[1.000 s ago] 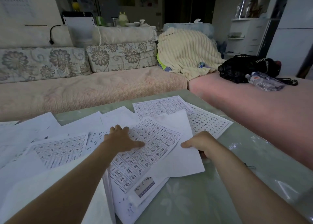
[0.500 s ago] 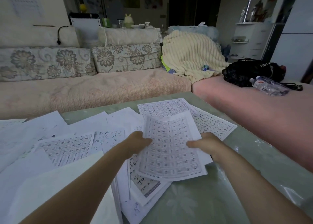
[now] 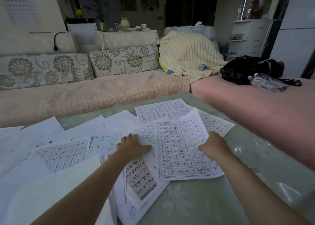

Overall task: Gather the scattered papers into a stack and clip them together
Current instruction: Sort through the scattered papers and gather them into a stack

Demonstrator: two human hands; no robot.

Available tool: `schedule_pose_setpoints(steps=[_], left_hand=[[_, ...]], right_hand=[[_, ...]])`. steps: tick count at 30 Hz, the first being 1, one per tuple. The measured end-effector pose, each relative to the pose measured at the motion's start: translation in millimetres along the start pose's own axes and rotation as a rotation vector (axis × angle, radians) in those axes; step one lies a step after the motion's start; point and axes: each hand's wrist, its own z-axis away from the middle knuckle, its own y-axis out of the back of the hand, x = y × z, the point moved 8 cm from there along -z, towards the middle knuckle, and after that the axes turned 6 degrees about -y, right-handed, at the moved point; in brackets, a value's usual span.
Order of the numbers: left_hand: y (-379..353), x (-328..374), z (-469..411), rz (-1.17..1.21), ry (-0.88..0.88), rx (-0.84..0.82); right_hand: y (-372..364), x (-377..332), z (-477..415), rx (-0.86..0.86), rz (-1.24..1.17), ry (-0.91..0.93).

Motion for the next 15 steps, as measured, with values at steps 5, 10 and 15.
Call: schedule_pose_setpoints(steps=[5, 10, 15], left_hand=[[7.2, 3.5, -13.2, 0.399, 0.061, 0.107], [22.6, 5.5, -34.5, 0.123, 0.039, 0.121], [28.9, -20.1, -57.9, -0.055, 0.015, -0.024]], right_hand=[[-7.7, -7.3, -3.3, -0.045, -0.037, 0.031], [-13.5, -17.5, -1.9, -0.047, -0.006, 0.141], [-16.3, -20.2, -5.4, -0.035, 0.068, 0.158]])
